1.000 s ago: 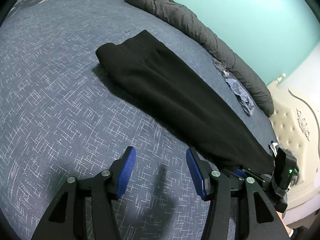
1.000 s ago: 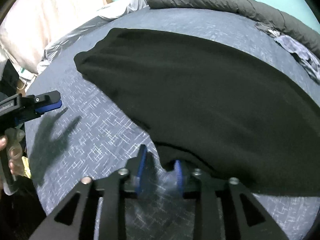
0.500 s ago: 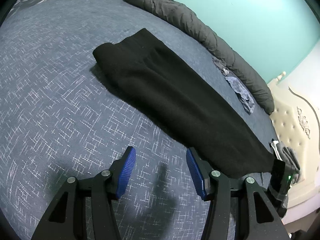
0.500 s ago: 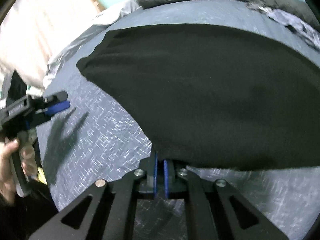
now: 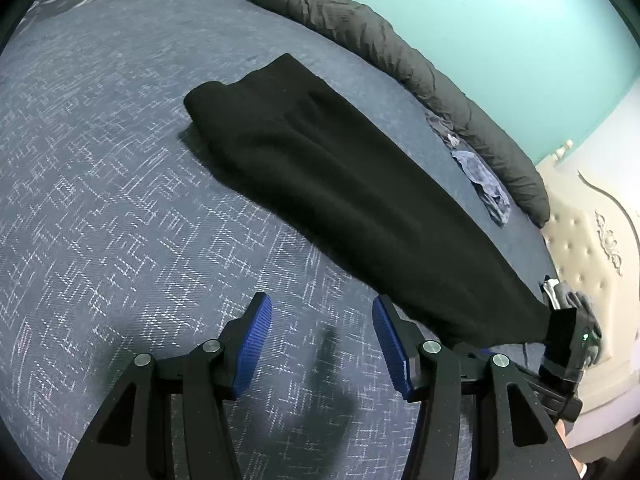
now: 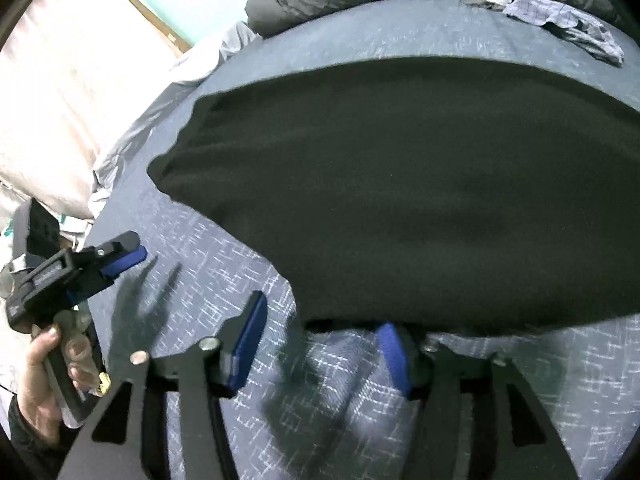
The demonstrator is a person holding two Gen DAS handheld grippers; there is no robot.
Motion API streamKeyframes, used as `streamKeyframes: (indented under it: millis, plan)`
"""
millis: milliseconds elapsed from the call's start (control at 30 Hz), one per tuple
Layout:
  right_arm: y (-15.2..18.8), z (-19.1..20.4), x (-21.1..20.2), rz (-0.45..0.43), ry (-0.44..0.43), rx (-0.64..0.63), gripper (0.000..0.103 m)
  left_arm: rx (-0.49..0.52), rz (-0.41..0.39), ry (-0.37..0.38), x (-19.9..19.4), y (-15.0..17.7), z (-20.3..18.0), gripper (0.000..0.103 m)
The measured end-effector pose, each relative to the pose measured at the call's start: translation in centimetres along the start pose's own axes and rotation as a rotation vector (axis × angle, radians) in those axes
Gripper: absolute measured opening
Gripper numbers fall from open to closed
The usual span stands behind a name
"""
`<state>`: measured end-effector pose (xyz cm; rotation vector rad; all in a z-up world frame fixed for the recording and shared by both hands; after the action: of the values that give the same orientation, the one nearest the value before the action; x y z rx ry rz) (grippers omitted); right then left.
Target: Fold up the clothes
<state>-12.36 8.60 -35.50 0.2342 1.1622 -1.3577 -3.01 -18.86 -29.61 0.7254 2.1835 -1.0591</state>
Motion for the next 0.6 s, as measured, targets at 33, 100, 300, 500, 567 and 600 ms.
streamKeyframes:
  millis: [33,100,300,500,567,600]
  plan:
    - [0.1,-0.1,0.2,0.005,-0.004,0.009,0.007,-0.001,-0.001,-0.001,-0.1,0.0,0.1,0.057]
    - [0.7,0.2,0.4,0.024,-0.008,0.001,0.006,0.0,-0.002,-0.002,-0.1,-0.1,0.1,0.057]
    - [2.1,-0.9,-2.9,0.026,-0.008,-0.018,0.004,0.008,-0.008,-0.008,-0.2,-0.2,-0.1,0.057]
    - [-0.3,-6.2,-8.0,-0.082,0.065,0.077,0.005,0.021,-0.016,-0.02,-0.2,-0.6,-0.5,0.057]
    - [-1.3,-7.4,-8.6,-0.106,0.084,0.116,0.007,0.032,-0.019,-0.03,-0.1,-0.9,-0.7,0.057]
    - [-1.7,-7.6,-8.5,-0.111,0.087,0.123,0.007,0.039,-0.022,-0.038,-0.2,-1.0,-0.8,0.057]
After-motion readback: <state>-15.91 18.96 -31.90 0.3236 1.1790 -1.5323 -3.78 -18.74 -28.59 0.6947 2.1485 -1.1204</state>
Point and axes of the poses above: each gripper's, at about its wrist camera, not at the fingertips, and x roughly the way its jaws point, z to its left, y to its underside, the point moved 3 cm from there along x, roughly the way its jaws point
